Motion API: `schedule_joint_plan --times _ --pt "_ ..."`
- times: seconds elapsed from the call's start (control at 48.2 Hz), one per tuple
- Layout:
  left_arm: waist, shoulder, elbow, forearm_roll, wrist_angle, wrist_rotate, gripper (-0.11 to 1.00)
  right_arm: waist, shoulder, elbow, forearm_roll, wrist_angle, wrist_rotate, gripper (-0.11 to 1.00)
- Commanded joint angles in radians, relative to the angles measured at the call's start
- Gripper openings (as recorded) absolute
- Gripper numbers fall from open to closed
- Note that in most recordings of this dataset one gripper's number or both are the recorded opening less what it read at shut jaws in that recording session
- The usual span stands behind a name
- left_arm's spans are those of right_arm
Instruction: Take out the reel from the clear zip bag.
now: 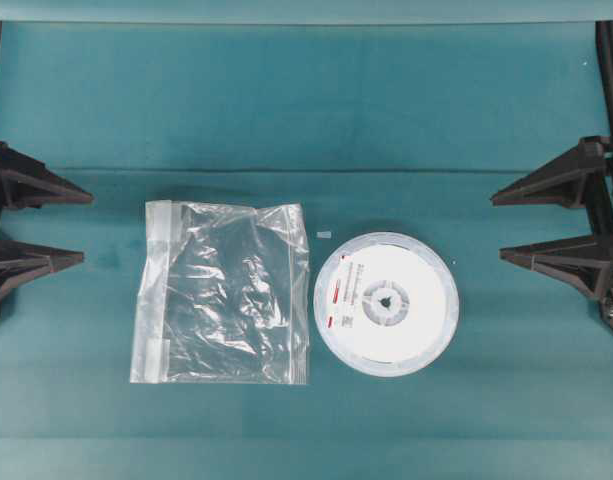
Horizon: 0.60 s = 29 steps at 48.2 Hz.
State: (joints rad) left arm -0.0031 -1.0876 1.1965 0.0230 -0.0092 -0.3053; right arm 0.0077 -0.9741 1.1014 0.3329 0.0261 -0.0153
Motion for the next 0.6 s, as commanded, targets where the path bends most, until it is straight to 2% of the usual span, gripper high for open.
schedule_joint_plan --times 0.0,0.581 --pt "-0.002 0.005 -0.025 0.006 -0.005 0.002 0.92 0.002 0.003 -0.018 -0.002 -0.003 -0.012 0.92" --pt "-0.002 0.005 -0.025 0.006 -0.005 0.003 0.92 0.002 0.003 -0.018 0.0 -0.006 -0.012 0.92"
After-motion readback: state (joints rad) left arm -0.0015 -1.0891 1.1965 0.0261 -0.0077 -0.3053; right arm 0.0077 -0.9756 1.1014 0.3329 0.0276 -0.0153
